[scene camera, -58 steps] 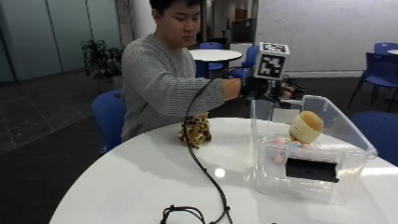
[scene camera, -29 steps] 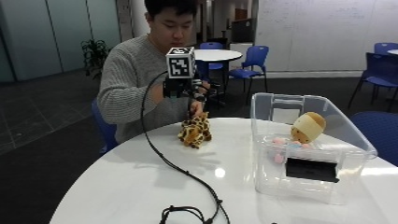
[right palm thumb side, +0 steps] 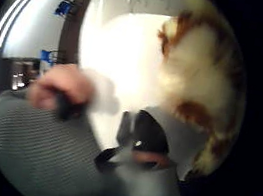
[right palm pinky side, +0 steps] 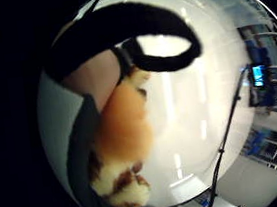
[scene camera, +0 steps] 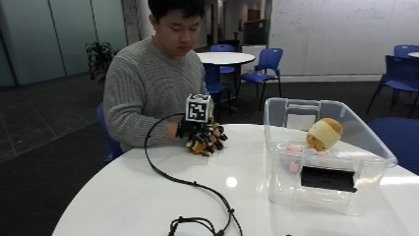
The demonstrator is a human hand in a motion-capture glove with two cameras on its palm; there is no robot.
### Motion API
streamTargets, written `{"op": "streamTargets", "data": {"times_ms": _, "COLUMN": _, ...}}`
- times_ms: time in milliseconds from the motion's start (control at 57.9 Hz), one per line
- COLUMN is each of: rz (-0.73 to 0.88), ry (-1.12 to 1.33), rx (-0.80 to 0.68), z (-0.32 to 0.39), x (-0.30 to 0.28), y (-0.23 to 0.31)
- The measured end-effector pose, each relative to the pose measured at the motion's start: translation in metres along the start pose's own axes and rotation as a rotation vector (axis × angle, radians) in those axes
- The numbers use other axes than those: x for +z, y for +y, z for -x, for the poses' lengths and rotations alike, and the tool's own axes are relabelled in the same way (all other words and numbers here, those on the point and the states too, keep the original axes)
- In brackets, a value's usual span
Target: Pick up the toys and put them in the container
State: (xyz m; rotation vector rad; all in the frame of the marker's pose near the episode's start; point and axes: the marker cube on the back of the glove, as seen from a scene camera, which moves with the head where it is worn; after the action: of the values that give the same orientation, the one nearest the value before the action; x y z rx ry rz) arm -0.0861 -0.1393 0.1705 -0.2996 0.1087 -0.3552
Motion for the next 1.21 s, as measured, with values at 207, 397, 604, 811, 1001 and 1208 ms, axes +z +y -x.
{"op": "streamTargets", "data": {"times_ms": 207, "rz": -0.004, "ry": 0.149, "rx": -0.03, "z": -0.013, "x": 0.003, "y": -0.003}}
{"op": "streamTargets", "data": {"times_ms": 397, "rz": -0.18, "ry": -0.007, "rx": -0.003, "z": -0.009, "x": -0.003, "y": -0.014}}
{"op": "streamTargets", "data": {"times_ms": 604, "rz": -0.2, "ry": -0.12, "rx": -0.074, "z": -0.023, "x": -0.044, "y": -0.036}}
{"op": "streamTargets", "data": {"times_ms": 811, "rz": -0.317, "ry": -0.025, "rx": -0.144, "z": -0.062, "x": -0.195, "y": -0.066}}
{"op": "streamTargets", "data": {"times_ms": 1001, "rz": -0.371, "ry": -0.023, "rx": -0.115, "z": -0.074, "x": -0.257, "y": -0.092}}
{"op": "streamTargets", "data": {"times_ms": 1208, "rz": -0.409, "ry": 0.197, "rx": -0.007, "z": -0.115, "x": -0.263, "y": -0.17}}
